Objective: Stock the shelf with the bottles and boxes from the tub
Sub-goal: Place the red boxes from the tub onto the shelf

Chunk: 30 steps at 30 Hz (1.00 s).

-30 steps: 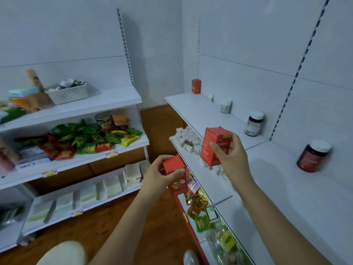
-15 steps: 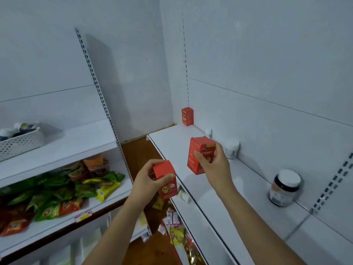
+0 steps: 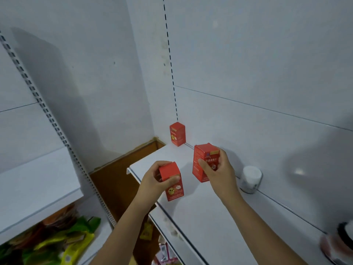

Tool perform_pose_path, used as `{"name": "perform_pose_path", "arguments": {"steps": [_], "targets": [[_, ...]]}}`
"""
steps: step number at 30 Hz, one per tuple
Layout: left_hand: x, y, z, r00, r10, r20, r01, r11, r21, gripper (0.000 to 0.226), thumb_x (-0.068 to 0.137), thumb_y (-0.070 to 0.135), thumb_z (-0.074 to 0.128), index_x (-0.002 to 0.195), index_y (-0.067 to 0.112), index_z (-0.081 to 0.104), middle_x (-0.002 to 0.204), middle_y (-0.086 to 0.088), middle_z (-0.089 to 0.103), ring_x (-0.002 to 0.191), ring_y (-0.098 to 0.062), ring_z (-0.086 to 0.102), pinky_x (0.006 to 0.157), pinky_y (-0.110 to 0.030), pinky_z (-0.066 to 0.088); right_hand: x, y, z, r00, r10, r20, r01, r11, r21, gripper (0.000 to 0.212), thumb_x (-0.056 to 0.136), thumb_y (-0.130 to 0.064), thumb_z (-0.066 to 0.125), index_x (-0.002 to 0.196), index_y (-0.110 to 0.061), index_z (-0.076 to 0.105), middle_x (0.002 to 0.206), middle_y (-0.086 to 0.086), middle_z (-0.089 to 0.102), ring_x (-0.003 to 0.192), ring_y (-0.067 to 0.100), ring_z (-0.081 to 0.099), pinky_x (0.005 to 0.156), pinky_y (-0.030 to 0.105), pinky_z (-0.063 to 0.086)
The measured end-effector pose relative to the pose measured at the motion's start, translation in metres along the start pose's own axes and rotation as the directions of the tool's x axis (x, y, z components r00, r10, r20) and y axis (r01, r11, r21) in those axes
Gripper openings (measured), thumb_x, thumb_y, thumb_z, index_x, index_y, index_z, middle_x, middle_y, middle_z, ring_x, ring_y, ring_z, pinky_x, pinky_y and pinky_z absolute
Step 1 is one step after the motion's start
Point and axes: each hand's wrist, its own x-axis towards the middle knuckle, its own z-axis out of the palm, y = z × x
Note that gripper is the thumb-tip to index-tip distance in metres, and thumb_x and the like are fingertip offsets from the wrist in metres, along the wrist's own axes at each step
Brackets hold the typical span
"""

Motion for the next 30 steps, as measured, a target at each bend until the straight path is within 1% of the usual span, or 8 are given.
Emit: {"name": "perform_pose_path", "arguments": {"steps": [5, 10, 14, 17, 21, 25, 28, 30], "targets": [[0.092, -0.029, -0.037, 0.991, 0.039, 0.13, -0.049, 0.996, 0.076, 0.056, 0.066, 0.046, 0.081, 0.115, 0.037, 0.057, 0.115, 0.014, 0.063, 0.106, -0.012, 0.063, 0.085, -0.032, 0.059, 0.055, 0.026, 0.047, 0.985, 0.023, -0.169, -0.027, 0.999, -0.022, 0.062, 0.084, -0.029, 0.076, 0.137, -0.028, 0.044, 0.122, -0.008, 0.064, 0.105, 0.009, 0.065, 0.091, 0.034, 0.056], [0.174, -0.038, -0.07, 0.937, 0.073, 0.343, -0.161, 0.959, 0.235, 0.057, 0.065, 0.054, 0.079, 0.114, 0.051, 0.052, 0.119, 0.024, 0.054, 0.111, -0.004, 0.053, 0.09, -0.024, 0.05, 0.098, 0.038, 0.095, 0.956, 0.029, -0.291, -0.058, 0.994, -0.09, 0.059, 0.085, -0.015, 0.075, 0.135, -0.027, 0.046, 0.111, -0.011, 0.065, 0.089, -0.01, 0.064, 0.07, 0.008, 0.051], [0.232, -0.04, -0.081, 0.852, 0.114, 0.511, -0.249, 0.947, 0.204, 0.066, 0.066, 0.061, 0.079, 0.124, 0.046, 0.051, 0.128, 0.016, 0.05, 0.116, -0.012, 0.053, 0.097, -0.032, 0.051, 0.122, 0.045, 0.12, 0.928, 0.059, -0.369, -0.115, 0.985, -0.132, 0.056, 0.084, -0.019, 0.077, 0.132, -0.029, 0.049, 0.1, -0.018, 0.063, 0.08, -0.014, 0.061, 0.061, 0.003, 0.045], [0.266, -0.046, -0.083, 0.79, 0.143, 0.596, -0.284, 0.947, 0.149, 0.065, 0.066, 0.057, 0.082, 0.124, 0.047, 0.053, 0.129, 0.015, 0.049, 0.119, -0.012, 0.053, 0.098, -0.037, 0.052, 0.137, 0.051, 0.137, 0.905, 0.042, -0.424, -0.113, 0.983, -0.143, 0.057, 0.082, -0.02, 0.079, 0.129, -0.033, 0.048, 0.1, -0.019, 0.064, 0.084, -0.013, 0.061, 0.066, 0.004, 0.045], [0.288, -0.051, -0.085, 0.722, 0.14, 0.678, -0.32, 0.936, 0.147, 0.061, 0.075, 0.042, 0.079, 0.128, 0.046, 0.049, 0.13, 0.018, 0.044, 0.121, -0.004, 0.05, 0.095, -0.023, 0.052, 0.141, 0.069, 0.164, 0.881, 0.022, -0.472, -0.116, 0.978, -0.172, 0.058, 0.083, -0.022, 0.078, 0.132, -0.03, 0.048, 0.107, -0.016, 0.066, 0.096, -0.004, 0.063, 0.081, 0.012, 0.048], [0.296, -0.067, -0.086, 0.776, 0.143, 0.614, -0.293, 0.944, 0.15, 0.09, 0.069, 0.048, 0.085, 0.14, 0.046, 0.029, 0.133, 0.018, 0.039, 0.118, -0.002, 0.051, 0.094, -0.027, 0.054, 0.134, 0.092, 0.174, 0.854, 0.018, -0.52, -0.173, 0.952, -0.252, 0.065, 0.079, -0.034, 0.079, 0.135, -0.026, 0.047, 0.117, -0.008, 0.063, 0.105, 0.01, 0.062, 0.089, 0.031, 0.053], [0.292, -0.087, -0.083, 0.825, 0.128, 0.551, -0.273, 0.943, 0.189, 0.106, 0.058, 0.061, 0.084, 0.14, 0.043, 0.02, 0.133, 0.012, 0.039, 0.121, -0.008, 0.051, 0.097, -0.028, 0.052, 0.128, 0.098, 0.172, 0.855, -0.006, -0.519, -0.211, 0.909, -0.359, 0.07, 0.077, -0.034, 0.081, 0.135, -0.021, 0.045, 0.122, -0.003, 0.056, 0.109, 0.014, 0.057, 0.091, 0.03, 0.05], [0.286, -0.097, -0.08, 0.821, 0.121, 0.558, -0.244, 0.958, 0.152, 0.102, 0.058, 0.059, 0.085, 0.138, 0.039, 0.025, 0.13, 0.009, 0.045, 0.12, -0.008, 0.053, 0.096, -0.025, 0.052, 0.123, 0.1, 0.169, 0.863, -0.02, -0.505, -0.217, 0.887, -0.407, 0.066, 0.077, -0.028, 0.081, 0.133, -0.021, 0.047, 0.12, -0.004, 0.055, 0.108, 0.013, 0.056, 0.089, 0.025, 0.046]]}}
